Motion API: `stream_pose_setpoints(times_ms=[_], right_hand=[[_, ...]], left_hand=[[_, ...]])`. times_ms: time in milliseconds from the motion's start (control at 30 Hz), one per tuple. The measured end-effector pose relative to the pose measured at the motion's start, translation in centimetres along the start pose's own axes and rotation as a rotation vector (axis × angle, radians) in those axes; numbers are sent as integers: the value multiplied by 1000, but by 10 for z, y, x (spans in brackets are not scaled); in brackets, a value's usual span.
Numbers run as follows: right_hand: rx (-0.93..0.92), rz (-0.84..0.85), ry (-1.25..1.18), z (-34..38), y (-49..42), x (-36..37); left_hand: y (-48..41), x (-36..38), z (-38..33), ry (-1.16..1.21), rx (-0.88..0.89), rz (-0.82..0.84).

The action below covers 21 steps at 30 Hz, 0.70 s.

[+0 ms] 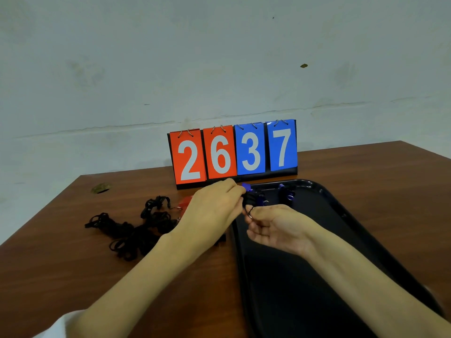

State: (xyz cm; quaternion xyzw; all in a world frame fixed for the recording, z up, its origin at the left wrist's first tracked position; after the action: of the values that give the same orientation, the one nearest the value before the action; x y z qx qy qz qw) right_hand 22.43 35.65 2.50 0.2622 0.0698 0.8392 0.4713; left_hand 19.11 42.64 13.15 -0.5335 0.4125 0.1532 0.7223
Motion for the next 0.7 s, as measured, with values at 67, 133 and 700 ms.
stream_pose_setpoints(times_ms=[67,133,700], right_hand=[[10,10,-10,-3,-1,2],[20,20,-50,-4,0,4],[-96,-24,114,10,-3,-6]], left_hand=[[2,2,-1,-27,9,-20],[7,-1,-1,-28,15,-80],[19,9,18,376,-168,-135]])
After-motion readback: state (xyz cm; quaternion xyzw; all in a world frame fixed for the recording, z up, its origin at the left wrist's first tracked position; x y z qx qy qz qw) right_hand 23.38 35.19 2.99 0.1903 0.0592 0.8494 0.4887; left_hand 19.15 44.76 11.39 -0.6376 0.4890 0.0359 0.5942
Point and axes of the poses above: each hand's wrist, its own y-axis away from the middle knuckle, its own x-axis out of the palm, z = x × y, the point moved 10 cm from there along -y, towards the middle knuckle, and after that the axes turned 3 degrees about z, right-handed, at the moved point
